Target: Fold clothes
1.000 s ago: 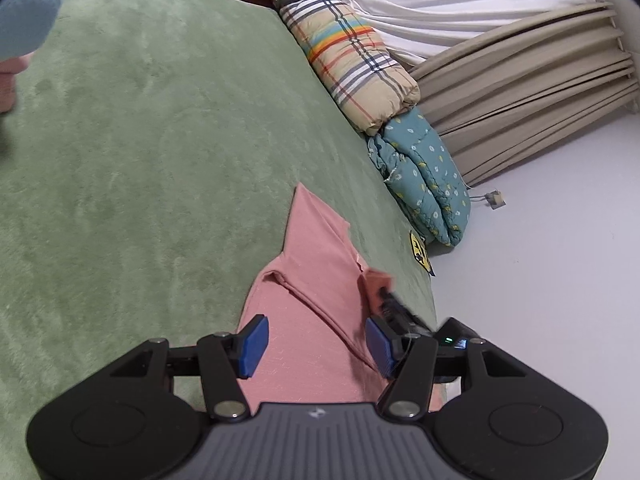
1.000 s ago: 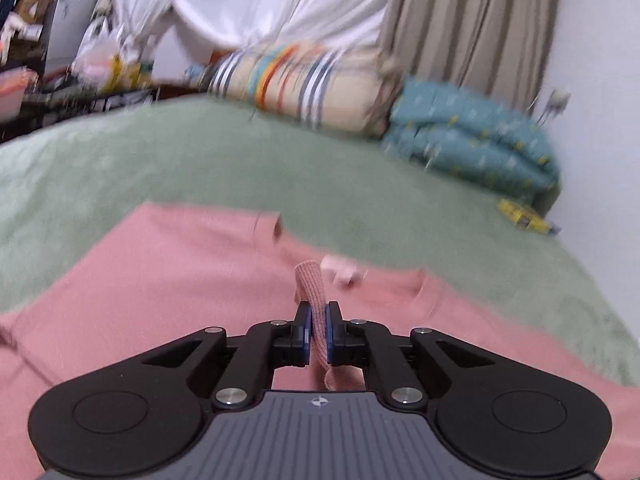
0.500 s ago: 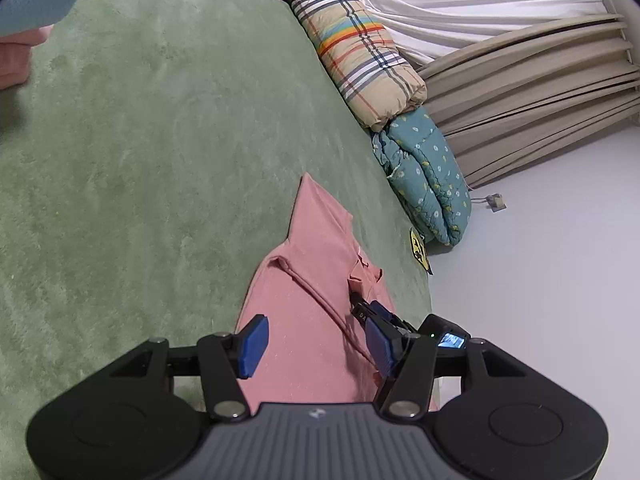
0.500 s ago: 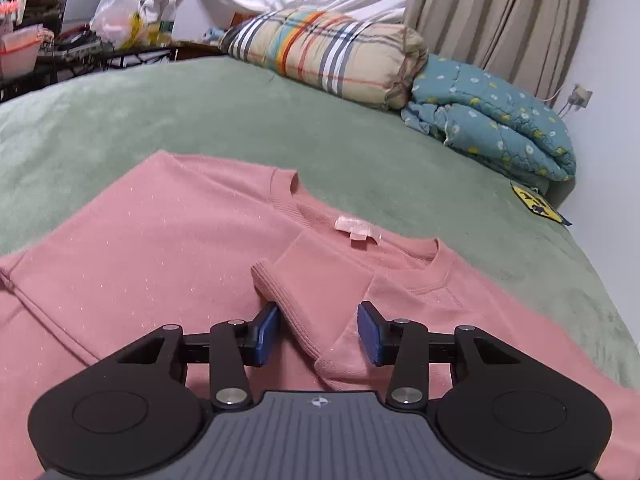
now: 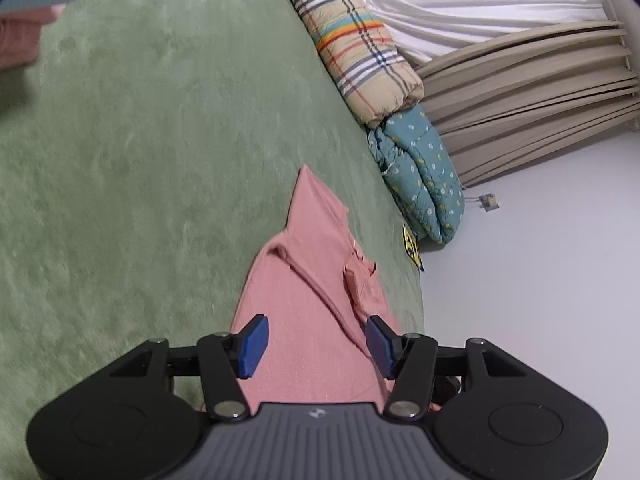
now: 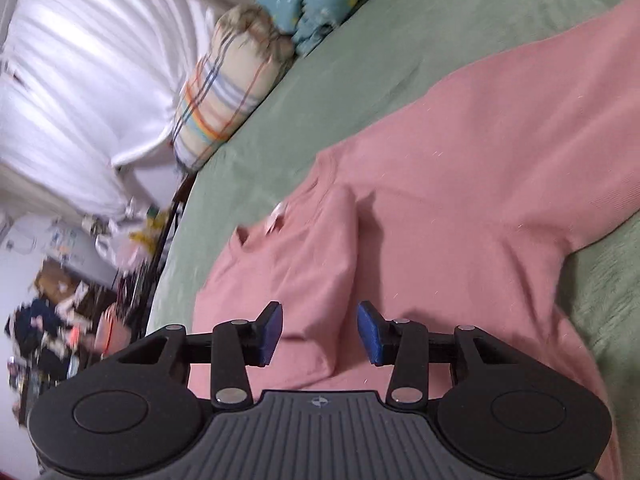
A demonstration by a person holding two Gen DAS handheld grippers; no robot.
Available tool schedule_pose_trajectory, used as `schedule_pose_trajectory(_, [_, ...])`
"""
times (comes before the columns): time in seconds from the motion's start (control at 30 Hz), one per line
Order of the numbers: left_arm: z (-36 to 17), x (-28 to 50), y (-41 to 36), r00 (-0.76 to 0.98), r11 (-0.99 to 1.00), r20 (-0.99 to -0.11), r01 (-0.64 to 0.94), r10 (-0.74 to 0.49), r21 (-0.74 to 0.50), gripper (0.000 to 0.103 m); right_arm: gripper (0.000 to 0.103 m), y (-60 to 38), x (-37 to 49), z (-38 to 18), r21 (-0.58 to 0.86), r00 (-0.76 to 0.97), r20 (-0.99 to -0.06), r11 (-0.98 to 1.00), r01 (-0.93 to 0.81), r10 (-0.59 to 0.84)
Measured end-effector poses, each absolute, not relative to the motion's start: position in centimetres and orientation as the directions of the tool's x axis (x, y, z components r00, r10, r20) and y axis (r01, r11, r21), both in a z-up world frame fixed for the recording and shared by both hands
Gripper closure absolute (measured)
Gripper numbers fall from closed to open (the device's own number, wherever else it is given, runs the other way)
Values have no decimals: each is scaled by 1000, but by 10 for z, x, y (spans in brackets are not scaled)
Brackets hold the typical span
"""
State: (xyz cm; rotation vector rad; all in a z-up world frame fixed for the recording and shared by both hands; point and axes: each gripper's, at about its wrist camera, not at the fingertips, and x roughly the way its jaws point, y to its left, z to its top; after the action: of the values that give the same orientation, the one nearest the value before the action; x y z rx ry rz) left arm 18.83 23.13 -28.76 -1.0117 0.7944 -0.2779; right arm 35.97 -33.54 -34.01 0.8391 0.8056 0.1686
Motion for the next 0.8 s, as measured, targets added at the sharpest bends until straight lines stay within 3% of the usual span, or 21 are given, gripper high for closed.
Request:
schedule_pose_trajectory(0.07, [-286,187,231,694,529,-465,-141,-550,-837,50,96,-335,361,-343,710,680,-590,680,182,434])
schedule_pose_trajectory(0.2, [-284,185,235,698,533,-467,-143,-542,-834,49,96,-336,361,-351,697,645,-626,685,210,439])
schedule_pose_trajectory(0.37, [-289,184,238,695,530,-473,-155,-541,-834,49,94,-357,334,-365,753,669,-587,611,244,456])
schedule_pose_trajectory(0.47, [-293,184,239,688,529,-480,-163,-544,-833,49,75,-364,331,-344,705,734,-573,676,215,364])
schedule_pose_trajectory(0.57, [-294,183,238,686,530,-485,-169,-543,-831,49,74,-362,364,-329,683,760,-550,711,170,346])
schedule_pose_trajectory(0.8, [-281,180,242,706,555,-483,-152,-518,-818,49,74,-356,463,-357,681,665,-638,688,252,388])
